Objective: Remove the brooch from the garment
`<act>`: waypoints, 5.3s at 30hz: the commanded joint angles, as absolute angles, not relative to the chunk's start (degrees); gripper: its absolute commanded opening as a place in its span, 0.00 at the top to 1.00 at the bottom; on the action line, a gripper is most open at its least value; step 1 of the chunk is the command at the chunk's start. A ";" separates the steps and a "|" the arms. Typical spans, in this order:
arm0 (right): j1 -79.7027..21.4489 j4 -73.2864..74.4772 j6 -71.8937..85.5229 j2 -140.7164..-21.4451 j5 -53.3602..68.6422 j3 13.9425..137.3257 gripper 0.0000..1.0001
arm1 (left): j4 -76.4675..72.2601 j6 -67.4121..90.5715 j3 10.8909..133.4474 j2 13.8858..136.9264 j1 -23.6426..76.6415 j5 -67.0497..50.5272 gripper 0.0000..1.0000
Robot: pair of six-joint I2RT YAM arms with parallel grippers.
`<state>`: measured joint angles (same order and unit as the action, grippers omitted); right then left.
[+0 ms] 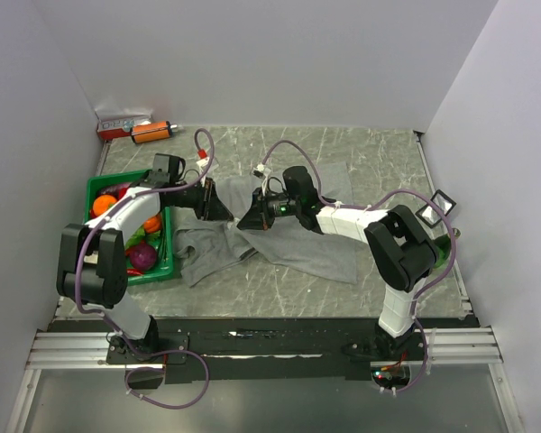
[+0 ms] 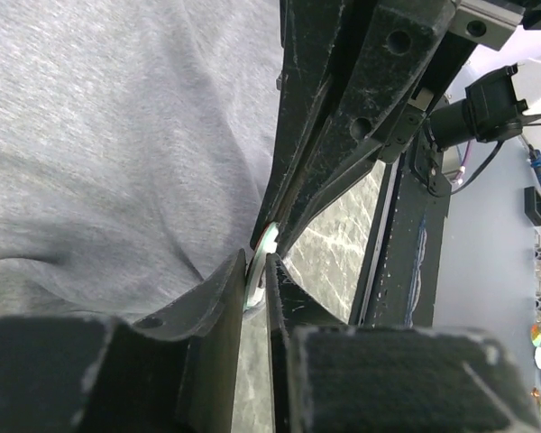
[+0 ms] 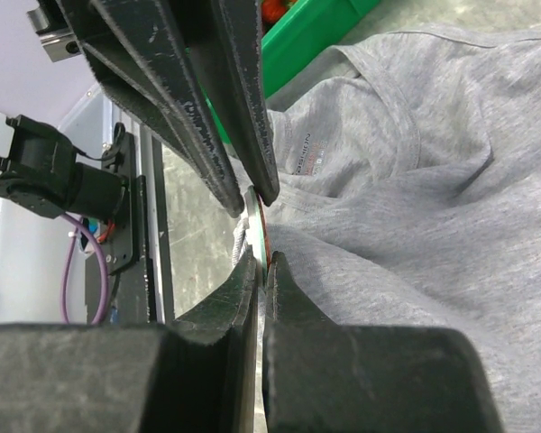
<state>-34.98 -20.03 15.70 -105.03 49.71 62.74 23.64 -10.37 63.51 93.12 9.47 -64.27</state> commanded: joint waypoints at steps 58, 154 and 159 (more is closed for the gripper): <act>-37.53 5.53 -6.23 -109.07 55.11 74.53 0.50 | 30.76 -12.57 67.24 87.98 12.83 -52.29 0.99; -36.30 8.78 -4.30 -113.99 50.55 86.13 0.90 | 40.35 -17.59 74.88 98.00 14.33 -62.31 0.99; -37.18 12.39 -4.83 -113.73 37.55 87.27 0.88 | 35.60 -7.94 73.57 97.29 14.33 -65.29 0.99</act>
<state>-35.94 11.60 -3.27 -113.91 52.71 84.38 39.09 -18.76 73.49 98.50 13.43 -55.55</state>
